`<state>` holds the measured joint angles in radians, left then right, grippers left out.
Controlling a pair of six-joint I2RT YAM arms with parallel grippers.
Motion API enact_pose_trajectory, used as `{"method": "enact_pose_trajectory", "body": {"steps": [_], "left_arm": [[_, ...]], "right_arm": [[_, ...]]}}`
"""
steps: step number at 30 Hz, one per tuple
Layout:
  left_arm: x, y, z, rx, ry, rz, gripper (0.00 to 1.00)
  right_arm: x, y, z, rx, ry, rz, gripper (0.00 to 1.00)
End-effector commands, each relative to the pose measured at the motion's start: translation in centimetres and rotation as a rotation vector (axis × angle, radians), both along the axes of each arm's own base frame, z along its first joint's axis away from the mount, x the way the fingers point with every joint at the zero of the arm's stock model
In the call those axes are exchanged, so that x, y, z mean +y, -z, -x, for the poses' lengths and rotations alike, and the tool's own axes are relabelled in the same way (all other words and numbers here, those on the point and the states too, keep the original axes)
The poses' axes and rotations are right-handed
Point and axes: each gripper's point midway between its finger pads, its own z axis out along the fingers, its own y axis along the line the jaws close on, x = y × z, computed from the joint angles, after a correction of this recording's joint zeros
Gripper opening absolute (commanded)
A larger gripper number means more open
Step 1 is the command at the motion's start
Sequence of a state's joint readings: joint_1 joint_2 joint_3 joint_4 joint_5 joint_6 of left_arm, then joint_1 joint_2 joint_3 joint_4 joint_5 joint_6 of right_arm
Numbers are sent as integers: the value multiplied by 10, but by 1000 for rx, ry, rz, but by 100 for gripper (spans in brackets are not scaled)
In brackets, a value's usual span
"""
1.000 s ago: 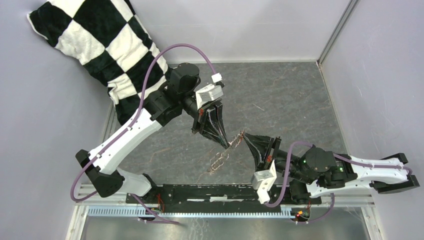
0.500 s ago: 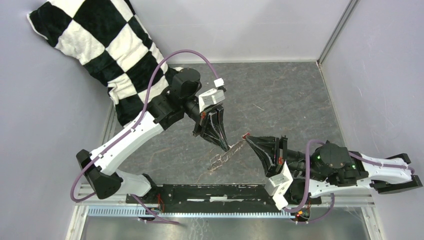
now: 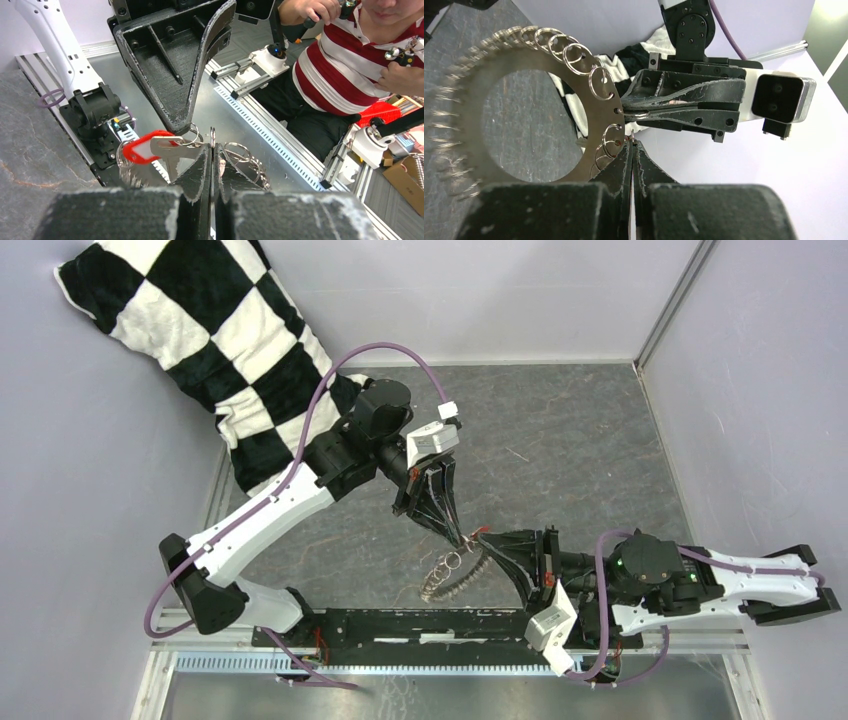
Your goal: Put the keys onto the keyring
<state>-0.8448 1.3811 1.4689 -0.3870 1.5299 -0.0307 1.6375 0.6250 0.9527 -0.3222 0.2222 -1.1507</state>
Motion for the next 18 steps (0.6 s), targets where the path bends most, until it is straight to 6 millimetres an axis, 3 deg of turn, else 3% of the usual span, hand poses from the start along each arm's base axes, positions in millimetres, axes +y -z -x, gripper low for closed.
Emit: {"method": "enact_pose_trajectory", "body": {"steps": [1, 18], "left_arm": [[10, -19, 10, -8, 78, 39, 2], [3, -21, 4, -9, 61, 34, 2]], "right_arm": [[-2, -15, 8, 2, -41, -67, 1], [-1, -14, 16, -9, -66, -65, 1]]}}
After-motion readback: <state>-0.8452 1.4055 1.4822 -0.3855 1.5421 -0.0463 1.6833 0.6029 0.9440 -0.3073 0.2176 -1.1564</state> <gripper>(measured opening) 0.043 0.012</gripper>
